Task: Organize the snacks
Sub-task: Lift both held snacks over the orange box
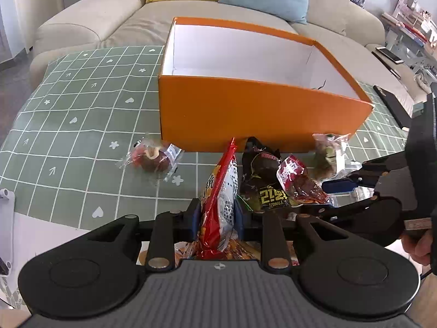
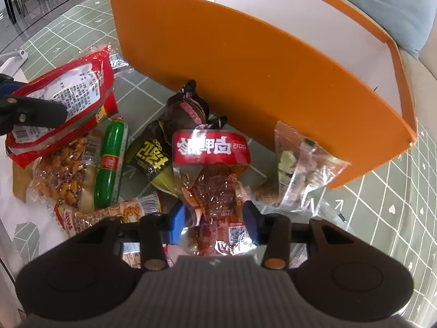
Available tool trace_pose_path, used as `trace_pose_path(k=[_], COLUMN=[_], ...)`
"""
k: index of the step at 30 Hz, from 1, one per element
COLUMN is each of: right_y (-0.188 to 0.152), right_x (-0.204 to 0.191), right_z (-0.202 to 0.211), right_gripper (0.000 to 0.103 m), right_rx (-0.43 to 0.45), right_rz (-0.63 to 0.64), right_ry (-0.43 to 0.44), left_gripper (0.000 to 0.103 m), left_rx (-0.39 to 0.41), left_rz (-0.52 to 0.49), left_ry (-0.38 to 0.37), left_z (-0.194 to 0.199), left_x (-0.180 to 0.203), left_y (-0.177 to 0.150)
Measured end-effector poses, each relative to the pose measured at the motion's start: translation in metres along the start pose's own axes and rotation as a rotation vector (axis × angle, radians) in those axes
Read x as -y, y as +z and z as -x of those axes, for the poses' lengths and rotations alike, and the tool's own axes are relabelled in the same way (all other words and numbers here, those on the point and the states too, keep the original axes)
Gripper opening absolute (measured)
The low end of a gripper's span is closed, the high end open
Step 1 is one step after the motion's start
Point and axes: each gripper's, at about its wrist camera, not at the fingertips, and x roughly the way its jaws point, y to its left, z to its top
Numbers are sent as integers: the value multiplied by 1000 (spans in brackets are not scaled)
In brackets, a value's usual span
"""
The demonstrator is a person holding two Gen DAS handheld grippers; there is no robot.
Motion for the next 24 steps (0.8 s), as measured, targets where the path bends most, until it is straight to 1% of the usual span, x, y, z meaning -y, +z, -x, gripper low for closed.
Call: trace_pose_path(k=[4, 6, 10, 12, 13, 16, 18, 19, 24], right_y=[3, 6, 11, 12, 12, 10, 7, 5, 3], right_x=[-1, -1, 1, 3, 4, 7, 10, 12, 13], right_z=[4, 6, 11, 14, 17, 26, 34, 38, 54], right_gripper=[30, 25, 21, 18, 17, 14, 12, 8, 8], right_rx=[23, 26, 40, 49, 56, 72, 86, 94, 140], right_rz=[24, 34, 39, 40, 38, 28, 22, 19, 17], right_ry=[7, 16, 30, 31, 34, 41, 47, 46, 42], left_gripper=[31, 37, 38, 33, 33, 29, 28, 28, 28], left_rx=[-12, -25, -32, -27, -19, 1, 19, 29, 73], left_rz=[-15, -14, -44, -57, -53, -20, -6, -3, 15], left_ry=[-8, -6, 25, 35, 37, 36, 42, 42, 43], left_z=[-6, -11, -16, -17, -17, -15, -9, -5, 11], left_x=[-1, -1, 6, 8, 8, 4, 3, 3, 4], left_y=[2, 3, 3, 2, 2, 2, 3, 3, 9])
